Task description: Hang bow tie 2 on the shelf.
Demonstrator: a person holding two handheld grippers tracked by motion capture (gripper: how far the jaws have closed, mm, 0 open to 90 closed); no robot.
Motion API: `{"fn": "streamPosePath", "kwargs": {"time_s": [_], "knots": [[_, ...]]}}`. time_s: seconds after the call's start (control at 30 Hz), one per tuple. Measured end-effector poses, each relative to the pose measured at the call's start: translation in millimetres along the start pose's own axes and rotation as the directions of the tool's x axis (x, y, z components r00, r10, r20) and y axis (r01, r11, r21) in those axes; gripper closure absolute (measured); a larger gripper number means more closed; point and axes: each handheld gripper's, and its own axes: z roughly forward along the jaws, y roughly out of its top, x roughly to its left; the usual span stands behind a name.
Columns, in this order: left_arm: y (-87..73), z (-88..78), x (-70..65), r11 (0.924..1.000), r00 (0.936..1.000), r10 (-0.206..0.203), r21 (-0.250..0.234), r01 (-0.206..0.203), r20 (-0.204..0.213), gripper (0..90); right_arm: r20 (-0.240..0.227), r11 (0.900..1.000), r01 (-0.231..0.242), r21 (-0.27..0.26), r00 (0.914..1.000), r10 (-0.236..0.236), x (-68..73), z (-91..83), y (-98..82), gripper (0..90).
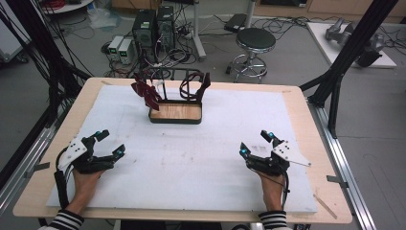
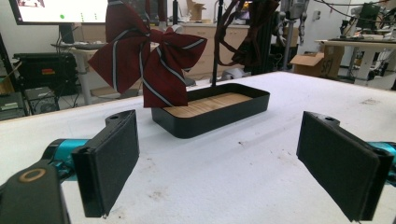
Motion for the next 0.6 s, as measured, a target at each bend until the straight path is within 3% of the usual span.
{"fn": "streamPosePath", "kwargs": {"time_s": [0.17,0.6], "knots": [[-0.1,-0.1,0.1,1.0,1.0,0.0,-0.001,0.0,0.0,13.5,-0.002,0.999,0.019,0.038,0.9998,-0.019,2.2,4.9,-2.7,10.3],[-0.1,-0.3,0.3,1.0,1.0,0.002,-0.002,-0.002,-0.002,13.5,-0.002,1.0,-0.01,0.018,0.9999,0.01,-0.3,3.5,-2.5,10.3]]}}
